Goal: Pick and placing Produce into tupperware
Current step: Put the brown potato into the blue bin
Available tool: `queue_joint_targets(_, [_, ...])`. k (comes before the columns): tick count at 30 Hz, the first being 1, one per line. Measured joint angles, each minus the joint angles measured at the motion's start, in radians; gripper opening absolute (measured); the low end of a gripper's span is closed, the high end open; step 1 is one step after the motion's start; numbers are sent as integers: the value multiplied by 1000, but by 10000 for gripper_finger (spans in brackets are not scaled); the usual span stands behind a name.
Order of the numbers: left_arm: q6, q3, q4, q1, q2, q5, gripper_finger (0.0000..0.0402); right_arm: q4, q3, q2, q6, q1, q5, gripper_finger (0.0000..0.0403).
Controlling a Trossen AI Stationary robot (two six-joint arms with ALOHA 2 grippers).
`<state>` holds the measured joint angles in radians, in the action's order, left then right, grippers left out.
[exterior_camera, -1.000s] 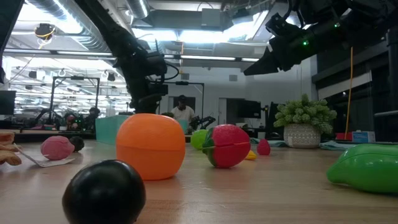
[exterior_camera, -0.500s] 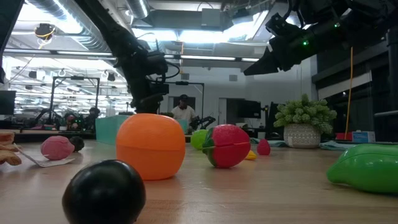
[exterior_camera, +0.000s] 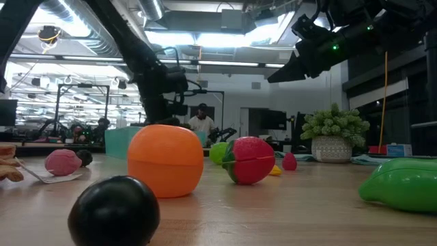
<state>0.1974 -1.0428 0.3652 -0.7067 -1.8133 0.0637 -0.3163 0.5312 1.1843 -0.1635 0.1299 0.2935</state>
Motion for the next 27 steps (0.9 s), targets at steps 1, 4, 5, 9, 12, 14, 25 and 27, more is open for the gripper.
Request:
queue_joint_targets(1, [4,0,2,-3,4,1,175,0,0,0,0,0,0,43])
queue_joint_targets(4, [4,-2,12,-7,15,2,184,0,0,0,0,0,0,43])
queue_joint_targets(5, [5,-2,17,-8,15,2,188,1,0,0,-1,1,0,43])
queue_joint_targets(9, [0,-2,26,-7,15,-1,201,3,0,0,-2,8,0,43])
queue_joint_targets(12, [-1,-2,27,-2,15,-2,206,6,0,0,-2,11,0,43])
queue_joint_targets(14, [-1,-2,32,-1,18,-2,207,7,0,0,-2,11,0,43])
queue_joint_targets(25, [-12,-2,112,-6,27,24,212,7,0,0,2,11,0,43])
queue_joint_targets(27, [-52,-2,115,-5,27,113,214,7,0,0,3,11,0,43])
